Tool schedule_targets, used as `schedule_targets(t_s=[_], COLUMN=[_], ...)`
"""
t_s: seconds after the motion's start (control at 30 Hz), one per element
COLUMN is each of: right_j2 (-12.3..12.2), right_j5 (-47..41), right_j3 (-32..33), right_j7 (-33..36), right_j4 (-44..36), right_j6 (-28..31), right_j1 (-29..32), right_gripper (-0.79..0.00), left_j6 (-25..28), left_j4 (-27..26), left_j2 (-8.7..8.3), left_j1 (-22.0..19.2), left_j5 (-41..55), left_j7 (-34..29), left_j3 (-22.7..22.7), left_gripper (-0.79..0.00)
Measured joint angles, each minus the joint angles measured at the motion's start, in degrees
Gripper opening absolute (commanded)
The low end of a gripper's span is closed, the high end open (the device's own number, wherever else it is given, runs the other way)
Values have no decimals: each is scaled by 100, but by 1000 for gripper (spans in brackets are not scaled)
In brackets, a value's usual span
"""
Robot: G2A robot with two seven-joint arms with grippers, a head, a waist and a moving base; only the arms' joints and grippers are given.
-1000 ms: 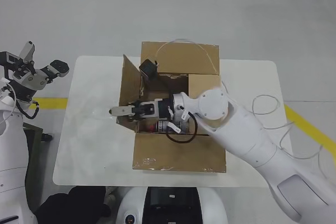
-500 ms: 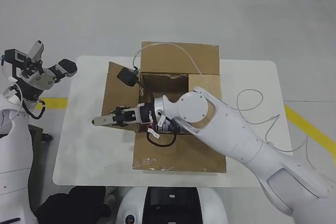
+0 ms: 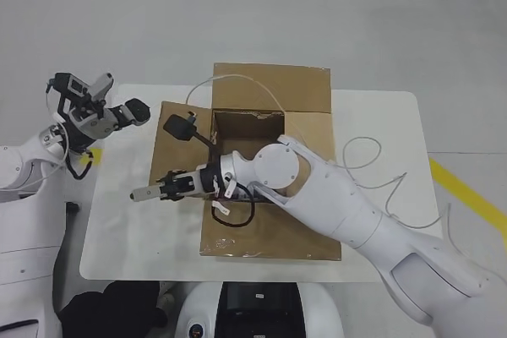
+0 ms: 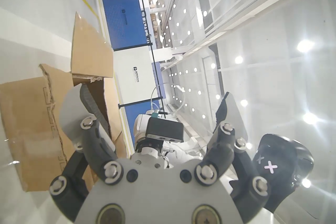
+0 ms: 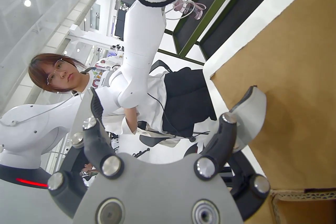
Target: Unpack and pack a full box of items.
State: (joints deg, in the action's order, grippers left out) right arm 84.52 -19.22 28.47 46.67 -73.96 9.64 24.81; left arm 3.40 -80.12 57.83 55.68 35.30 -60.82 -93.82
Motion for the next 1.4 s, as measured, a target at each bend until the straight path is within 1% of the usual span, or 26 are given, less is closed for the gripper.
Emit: schedule_targets(t_s=[0.27, 0.47, 0.6, 0.73, 0.83, 0.97, 1.07, 1.2, 1.4], right_j2=[64, 87, 49, -89, -243, -466, -585, -682, -771], right_j5=[105, -265, -473, -421, -246, -33, 24, 30, 126], right_j3=[91, 267, 502, 932, 1354, 1946, 2286, 2597, 2888], right_j7=[168, 454, 598, 619, 576, 635, 685, 682, 668], right_j4=[76, 75, 66, -10, -208, -688, -1053, -1403, -1742], right_j6=[5, 163, 236, 209, 99, -107, -240, -316, -385], right_j1=[129, 325, 464, 653, 887, 1359, 1712, 2070, 2357], right_gripper=[0, 0, 0, 0, 0, 0, 0, 0, 0], left_j6=[13, -40, -25, -87, -176, -174, -132, -76, 106], left_j4=[246, 480, 611, 793, 1003, 1316, 1455, 1573, 1726], left_j2=[4, 2, 7, 11, 13, 36, 54, 80, 123], left_j1=[-39, -94, -125, -168, -221, -306, -339, -372, -462], left_j5=[-150, -283, -303, -289, -328, -300, -284, -307, -506], left_j7=[138, 150, 171, 168, 66, -47, -64, -55, 55], left_j3=[245, 423, 515, 605, 717, 892, 998, 1152, 1403], left_gripper=[0, 0, 0, 0, 0, 0, 0, 0, 0])
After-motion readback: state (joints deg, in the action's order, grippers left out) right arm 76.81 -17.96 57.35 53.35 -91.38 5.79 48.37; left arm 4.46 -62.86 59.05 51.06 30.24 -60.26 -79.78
